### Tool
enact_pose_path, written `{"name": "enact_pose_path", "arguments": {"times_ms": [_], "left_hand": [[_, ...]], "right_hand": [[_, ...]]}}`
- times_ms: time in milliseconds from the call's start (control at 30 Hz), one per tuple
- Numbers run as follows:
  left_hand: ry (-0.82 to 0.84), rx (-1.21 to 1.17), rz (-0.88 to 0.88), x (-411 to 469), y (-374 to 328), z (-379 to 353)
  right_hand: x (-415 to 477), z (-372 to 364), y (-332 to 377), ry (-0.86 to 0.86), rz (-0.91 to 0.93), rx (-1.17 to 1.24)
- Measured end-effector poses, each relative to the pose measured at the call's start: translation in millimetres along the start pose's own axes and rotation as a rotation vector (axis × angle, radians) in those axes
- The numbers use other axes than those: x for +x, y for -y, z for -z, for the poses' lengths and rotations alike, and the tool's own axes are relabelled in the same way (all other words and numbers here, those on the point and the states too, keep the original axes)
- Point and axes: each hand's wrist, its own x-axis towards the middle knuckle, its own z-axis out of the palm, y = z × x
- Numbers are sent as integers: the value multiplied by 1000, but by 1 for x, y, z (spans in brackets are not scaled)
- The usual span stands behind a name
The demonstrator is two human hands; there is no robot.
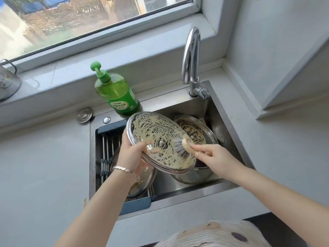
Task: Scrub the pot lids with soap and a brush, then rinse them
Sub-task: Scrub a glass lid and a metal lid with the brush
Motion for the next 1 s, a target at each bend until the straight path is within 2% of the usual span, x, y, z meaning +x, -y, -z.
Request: {"name": "enact_pose_path", "arguments": {"times_ms": [67,167,300,400,567,767,900,1000], "left_hand": [[-27,0,36,4,-4,-15],[-20,184,-63,11,-10,-46],[84,473,-138,38,-13,-96],[82,665,-82,75,2,-130],[-25,838,60,124,37,-162],[-118,792,217,145,69,-165],[-160,850,291,151,92,-153],[-128,853,304,147,95,-152]], "right_hand": [[2,17,-9,-116,-75,188],[3,41,-30,-254,-284,502],[-2,69,-50,-356,-357,604],[-4,84,-61,-367,-371,588],[-2,101,-69,-361,-379,511],[5,100,-71,-327,-379,463],[6,88,-69,-301,-391,499],[7,78,-62,-285,-380,512]]}}
